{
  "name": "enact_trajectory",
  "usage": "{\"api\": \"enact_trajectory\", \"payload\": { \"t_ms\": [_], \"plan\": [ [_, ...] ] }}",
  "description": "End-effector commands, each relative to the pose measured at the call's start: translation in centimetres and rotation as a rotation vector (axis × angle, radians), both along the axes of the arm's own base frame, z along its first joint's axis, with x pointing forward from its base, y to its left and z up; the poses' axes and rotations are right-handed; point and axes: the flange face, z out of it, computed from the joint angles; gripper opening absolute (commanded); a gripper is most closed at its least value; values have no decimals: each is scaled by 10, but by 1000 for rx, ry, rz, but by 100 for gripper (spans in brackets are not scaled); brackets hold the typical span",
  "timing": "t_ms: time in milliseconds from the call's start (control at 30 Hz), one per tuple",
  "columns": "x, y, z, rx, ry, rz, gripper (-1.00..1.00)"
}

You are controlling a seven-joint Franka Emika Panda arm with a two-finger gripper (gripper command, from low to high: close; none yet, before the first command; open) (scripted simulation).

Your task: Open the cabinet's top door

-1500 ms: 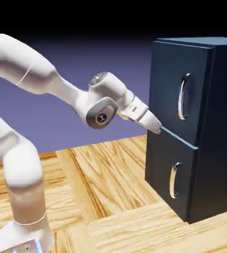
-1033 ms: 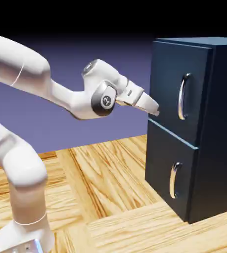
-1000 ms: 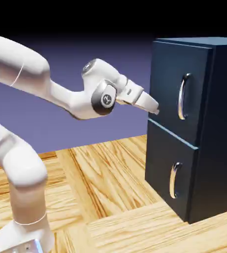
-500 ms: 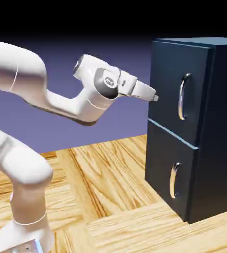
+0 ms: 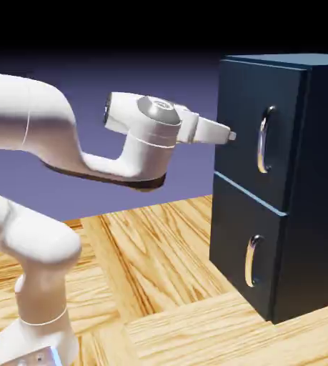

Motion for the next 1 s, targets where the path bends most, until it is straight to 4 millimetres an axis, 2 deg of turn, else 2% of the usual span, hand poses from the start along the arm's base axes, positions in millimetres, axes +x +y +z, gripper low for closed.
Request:
{"api": "enact_trajectory", "payload": {
  "t_ms": [0,300,600,667,833,867,967],
  "plan": [
    [0,-3,-1,4,-13,0,0],
    [9,-34,-15,41,-127,10,0],
    [25,-68,-37,87,-230,39,0],
    [25,-68,-37,87,-230,39,0],
    [75,-65,-37,87,-230,39,0],
    [75,-65,-37,87,-230,39,-100],
    [64,-59,-37,81,-232,-5,-100]
  ]
}}
